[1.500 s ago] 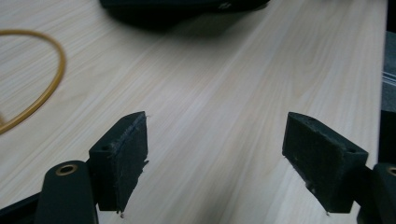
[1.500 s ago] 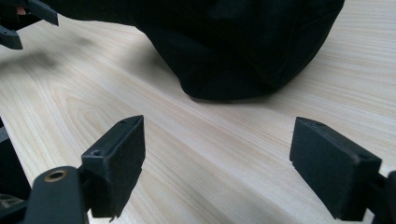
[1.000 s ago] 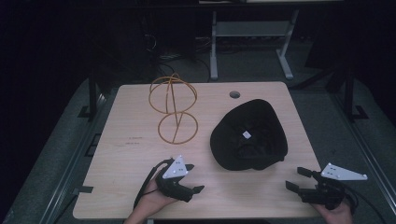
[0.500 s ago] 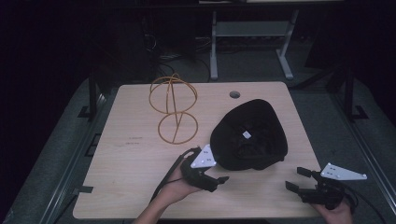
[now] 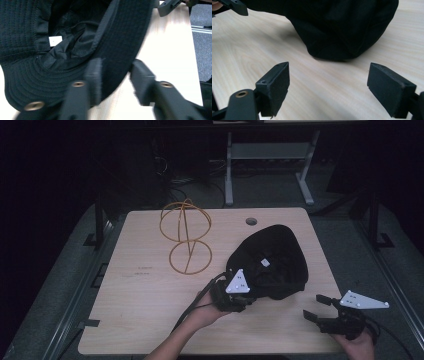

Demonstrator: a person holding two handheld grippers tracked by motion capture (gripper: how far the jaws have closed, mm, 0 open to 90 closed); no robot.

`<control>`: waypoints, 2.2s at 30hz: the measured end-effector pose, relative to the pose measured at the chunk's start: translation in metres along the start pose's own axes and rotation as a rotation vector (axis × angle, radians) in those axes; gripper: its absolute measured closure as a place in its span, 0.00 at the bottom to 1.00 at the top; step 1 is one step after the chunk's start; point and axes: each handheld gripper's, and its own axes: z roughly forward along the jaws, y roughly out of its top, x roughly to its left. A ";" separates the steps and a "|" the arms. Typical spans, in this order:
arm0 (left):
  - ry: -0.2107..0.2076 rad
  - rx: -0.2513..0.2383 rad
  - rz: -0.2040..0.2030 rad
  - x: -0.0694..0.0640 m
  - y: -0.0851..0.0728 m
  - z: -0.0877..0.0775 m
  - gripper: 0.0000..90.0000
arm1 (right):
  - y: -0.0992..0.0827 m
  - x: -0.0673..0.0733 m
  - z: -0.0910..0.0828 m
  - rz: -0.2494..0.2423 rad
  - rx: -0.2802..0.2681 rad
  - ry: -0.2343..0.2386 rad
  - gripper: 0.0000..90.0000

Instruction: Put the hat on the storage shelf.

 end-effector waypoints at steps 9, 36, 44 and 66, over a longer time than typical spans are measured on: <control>0.020 -0.050 -0.031 0.013 -0.001 -0.015 0.95 | 0.020 -0.003 0.016 -0.038 -0.001 -0.027 0.20; -0.018 -0.087 -0.036 0.020 -0.008 -0.034 0.95 | 0.044 -0.001 0.064 -0.099 -0.039 0.062 0.91; -0.004 -0.085 -0.041 0.018 -0.007 -0.038 0.86 | 0.041 0.005 0.053 -0.103 -0.060 0.070 0.94; 0.072 -0.056 -0.066 0.011 -0.031 -0.060 0.58 | 0.057 0.001 0.014 0.015 -0.137 0.085 0.95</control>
